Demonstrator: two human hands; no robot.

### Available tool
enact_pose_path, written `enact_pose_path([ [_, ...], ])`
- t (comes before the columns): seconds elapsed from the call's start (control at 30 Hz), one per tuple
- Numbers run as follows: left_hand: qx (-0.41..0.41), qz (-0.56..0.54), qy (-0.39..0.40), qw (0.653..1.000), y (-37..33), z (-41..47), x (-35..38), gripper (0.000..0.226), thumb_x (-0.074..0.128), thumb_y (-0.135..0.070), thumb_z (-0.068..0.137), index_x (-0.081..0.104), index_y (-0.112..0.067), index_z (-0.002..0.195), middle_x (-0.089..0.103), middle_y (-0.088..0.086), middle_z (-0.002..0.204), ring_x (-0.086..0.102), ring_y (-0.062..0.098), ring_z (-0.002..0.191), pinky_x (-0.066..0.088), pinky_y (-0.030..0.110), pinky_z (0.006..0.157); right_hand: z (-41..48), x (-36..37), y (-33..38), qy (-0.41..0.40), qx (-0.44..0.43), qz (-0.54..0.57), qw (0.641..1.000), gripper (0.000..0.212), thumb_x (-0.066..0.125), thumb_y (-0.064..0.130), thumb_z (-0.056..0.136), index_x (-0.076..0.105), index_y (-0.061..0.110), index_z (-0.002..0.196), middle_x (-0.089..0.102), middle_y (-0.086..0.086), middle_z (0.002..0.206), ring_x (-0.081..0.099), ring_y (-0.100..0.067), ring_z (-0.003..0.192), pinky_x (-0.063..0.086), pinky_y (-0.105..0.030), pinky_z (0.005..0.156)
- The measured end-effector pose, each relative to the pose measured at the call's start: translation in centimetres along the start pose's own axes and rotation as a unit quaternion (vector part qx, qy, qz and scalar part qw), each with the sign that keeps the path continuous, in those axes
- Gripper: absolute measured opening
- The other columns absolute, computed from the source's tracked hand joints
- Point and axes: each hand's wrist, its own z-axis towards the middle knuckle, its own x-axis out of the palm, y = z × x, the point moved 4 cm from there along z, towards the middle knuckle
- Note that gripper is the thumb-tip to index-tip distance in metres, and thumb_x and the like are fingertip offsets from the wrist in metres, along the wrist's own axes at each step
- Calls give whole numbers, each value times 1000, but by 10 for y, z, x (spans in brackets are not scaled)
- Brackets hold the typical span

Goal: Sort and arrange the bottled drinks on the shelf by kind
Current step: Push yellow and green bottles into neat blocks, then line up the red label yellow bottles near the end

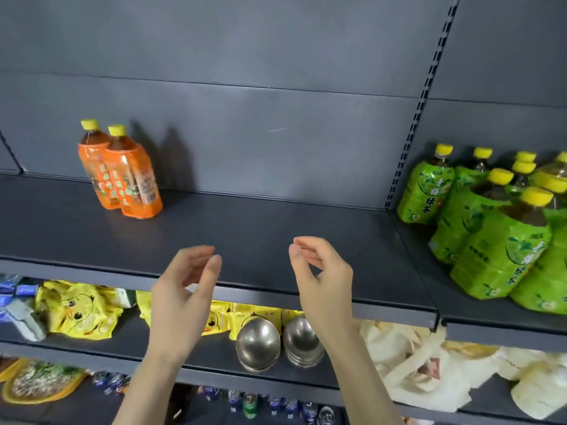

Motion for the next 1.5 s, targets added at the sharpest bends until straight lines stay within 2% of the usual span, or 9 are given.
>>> enact_pose_path([
  [0.37, 17, -17, -20, 1000, 73, 141, -47, 11, 63, -29, 88, 66, -26, 98, 71, -14, 88, 66, 1, 88, 46, 6, 73, 87, 137, -18, -5, -1, 10, 1000, 11, 62, 21, 92, 64, 30, 97, 67, 19, 94, 61, 4, 94, 47, -9, 79],
  [0.6, 9, -24, -67, 997, 121, 214, -93, 9, 62, -31, 89, 64, -29, 98, 69, -18, 92, 64, -1, 89, 46, 17, 75, 122, 230, -25, 11, 19, 7, 1000, 12, 62, 23, 92, 68, 22, 102, 68, 17, 94, 61, 6, 95, 46, -9, 81],
  [0.77, -26, -37, -84, 995, 167, 256, -126, 27, 62, -43, 83, 57, -32, 107, 65, -14, 102, 61, -5, 93, 44, 17, 75, 137, 295, -30, 8, 32, -9, 999, 13, 61, 25, 92, 67, 23, 104, 67, 18, 96, 60, 6, 96, 47, -10, 83],
  [0.97, -60, -50, -47, 996, 219, 314, -160, 49, 60, -54, 80, 39, -34, 120, 41, -7, 126, 51, -4, 105, 40, 14, 75, 146, 370, -39, -4, 69, -14, 998, 25, 64, 35, 89, 61, 29, 113, 63, 19, 105, 58, 6, 100, 46, -8, 82],
  [1.07, -83, -66, -13, 994, 238, 338, -165, 75, 59, -65, 75, 31, -32, 135, 32, -6, 134, 46, 4, 116, 41, 23, 89, 147, 397, -43, -1, 98, 23, 995, 45, 63, 53, 80, 50, 38, 120, 58, 25, 112, 55, 9, 106, 46, -6, 83],
  [1.17, -104, -81, 22, 991, 247, 359, -161, 89, 56, -63, 72, 23, -24, 144, 27, -5, 143, 36, 7, 125, 38, 31, 98, 149, 418, -47, 12, 119, 50, 992, 68, 64, 66, 73, 40, 39, 131, 55, 32, 115, 53, 17, 106, 47, -3, 78],
  [1.27, -107, -137, 68, 982, 251, 377, -152, 89, 61, -62, 73, 21, -28, 145, 31, -4, 145, 42, 9, 125, 42, 32, 96, 155, 433, -52, 23, 131, 66, 989, 73, 66, 67, 71, 35, 44, 133, 55, 42, 109, 55, 15, 106, 51, -10, 77],
  [1.37, -106, -163, 98, 976, 255, 386, -145, 85, 61, -62, 74, 22, -28, 141, 42, -1, 140, 49, 17, 124, 46, 41, 99, 159, 441, -58, 41, 146, 91, 984, 69, 67, 70, 66, 36, 52, 125, 58, 38, 109, 60, 7, 107, 54, -17, 78],
  [1.5, -87, -169, 99, 977, 259, 390, -145, 66, 60, -54, 81, 27, -32, 134, 46, -2, 135, 52, 16, 119, 46, 44, 99, 162, 439, -63, 23, 146, 89, 985, 61, 67, 69, 64, 38, 60, 117, 59, 37, 109, 60, 8, 105, 54, -14, 72],
])
